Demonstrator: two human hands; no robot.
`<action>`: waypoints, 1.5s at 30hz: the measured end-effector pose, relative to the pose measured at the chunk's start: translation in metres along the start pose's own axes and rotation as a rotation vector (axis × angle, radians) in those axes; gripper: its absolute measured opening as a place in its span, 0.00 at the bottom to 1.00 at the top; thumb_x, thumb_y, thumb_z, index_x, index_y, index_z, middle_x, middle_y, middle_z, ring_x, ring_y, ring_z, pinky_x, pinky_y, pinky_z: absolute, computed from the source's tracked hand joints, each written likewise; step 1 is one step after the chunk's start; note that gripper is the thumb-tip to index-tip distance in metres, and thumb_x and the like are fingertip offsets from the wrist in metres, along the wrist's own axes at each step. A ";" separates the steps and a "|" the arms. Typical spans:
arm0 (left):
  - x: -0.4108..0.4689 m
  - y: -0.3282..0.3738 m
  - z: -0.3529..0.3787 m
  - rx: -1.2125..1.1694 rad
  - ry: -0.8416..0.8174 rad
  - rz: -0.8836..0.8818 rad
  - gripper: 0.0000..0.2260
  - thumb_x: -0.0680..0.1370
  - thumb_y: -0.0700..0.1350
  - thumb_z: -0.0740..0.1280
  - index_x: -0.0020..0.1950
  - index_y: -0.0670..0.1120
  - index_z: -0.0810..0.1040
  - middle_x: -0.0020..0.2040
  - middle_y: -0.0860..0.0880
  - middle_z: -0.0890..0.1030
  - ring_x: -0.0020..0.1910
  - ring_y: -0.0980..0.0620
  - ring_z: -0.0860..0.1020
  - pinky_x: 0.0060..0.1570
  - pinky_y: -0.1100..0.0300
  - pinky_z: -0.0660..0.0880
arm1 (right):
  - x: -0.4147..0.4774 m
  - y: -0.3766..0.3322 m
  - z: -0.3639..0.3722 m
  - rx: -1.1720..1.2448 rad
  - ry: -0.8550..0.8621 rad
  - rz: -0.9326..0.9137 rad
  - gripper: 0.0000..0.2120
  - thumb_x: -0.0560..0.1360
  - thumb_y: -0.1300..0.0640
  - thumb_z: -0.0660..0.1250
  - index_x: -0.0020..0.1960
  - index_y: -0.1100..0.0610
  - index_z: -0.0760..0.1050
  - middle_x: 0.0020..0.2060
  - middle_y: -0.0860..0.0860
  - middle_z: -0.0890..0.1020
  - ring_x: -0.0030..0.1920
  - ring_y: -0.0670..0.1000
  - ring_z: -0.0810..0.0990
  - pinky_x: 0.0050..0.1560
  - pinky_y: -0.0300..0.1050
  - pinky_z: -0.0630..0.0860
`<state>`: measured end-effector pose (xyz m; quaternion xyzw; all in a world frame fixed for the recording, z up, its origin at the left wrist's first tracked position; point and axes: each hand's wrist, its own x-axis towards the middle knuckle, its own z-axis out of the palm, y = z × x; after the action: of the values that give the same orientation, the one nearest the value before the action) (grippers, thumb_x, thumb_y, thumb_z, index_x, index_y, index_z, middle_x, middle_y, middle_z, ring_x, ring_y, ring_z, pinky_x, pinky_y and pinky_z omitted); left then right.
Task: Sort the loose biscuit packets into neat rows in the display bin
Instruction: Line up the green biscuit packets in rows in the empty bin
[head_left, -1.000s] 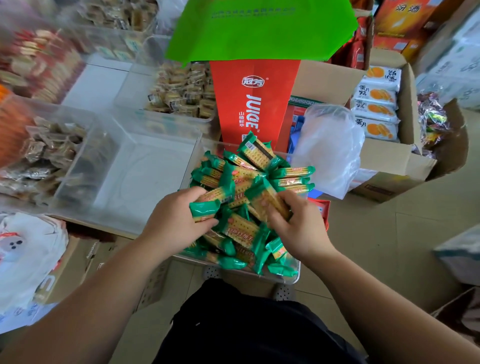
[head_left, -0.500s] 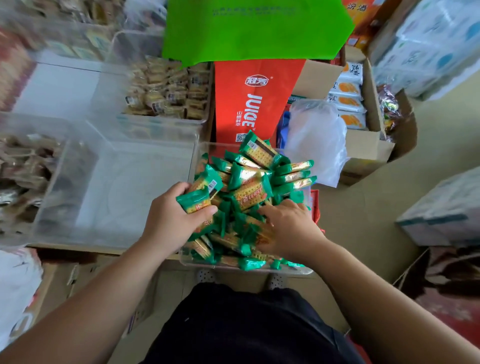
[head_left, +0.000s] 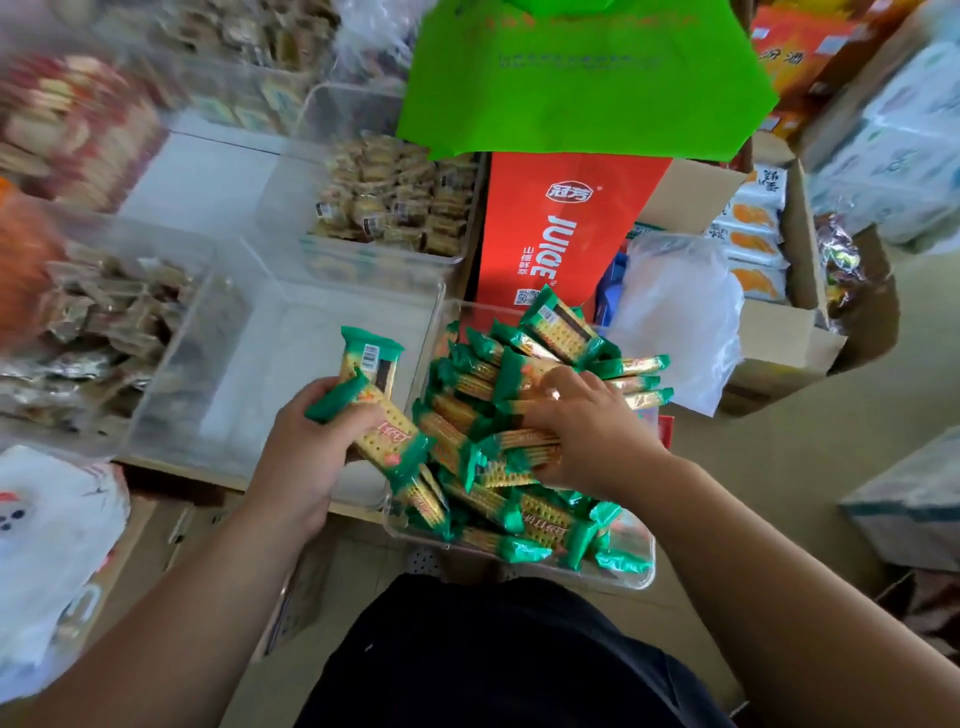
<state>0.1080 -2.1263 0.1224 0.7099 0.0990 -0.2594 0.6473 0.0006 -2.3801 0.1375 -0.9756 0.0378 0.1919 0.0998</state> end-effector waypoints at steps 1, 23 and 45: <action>-0.003 0.000 -0.003 -0.014 0.028 -0.003 0.08 0.75 0.36 0.73 0.52 0.44 0.80 0.40 0.47 0.85 0.42 0.47 0.83 0.46 0.51 0.80 | 0.000 0.001 0.001 -0.025 0.005 -0.010 0.26 0.69 0.38 0.71 0.66 0.38 0.72 0.68 0.49 0.66 0.66 0.56 0.67 0.69 0.55 0.66; 0.104 0.000 -0.108 1.384 -0.271 0.495 0.15 0.70 0.58 0.75 0.49 0.52 0.78 0.43 0.52 0.81 0.45 0.46 0.79 0.41 0.54 0.73 | 0.014 -0.061 0.002 0.514 0.373 0.061 0.34 0.67 0.40 0.76 0.69 0.51 0.73 0.55 0.44 0.76 0.50 0.47 0.77 0.50 0.42 0.75; 0.192 -0.061 -0.110 1.392 -1.065 0.072 0.19 0.77 0.50 0.73 0.68 0.53 0.78 0.61 0.52 0.81 0.55 0.50 0.79 0.60 0.53 0.76 | 0.111 -0.180 -0.016 0.387 0.282 0.216 0.35 0.69 0.45 0.77 0.72 0.51 0.71 0.62 0.48 0.75 0.61 0.53 0.74 0.61 0.46 0.72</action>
<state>0.2679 -2.0482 -0.0224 0.7310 -0.4194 -0.5372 0.0351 0.1289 -2.2115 0.1418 -0.9457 0.1915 0.0529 0.2574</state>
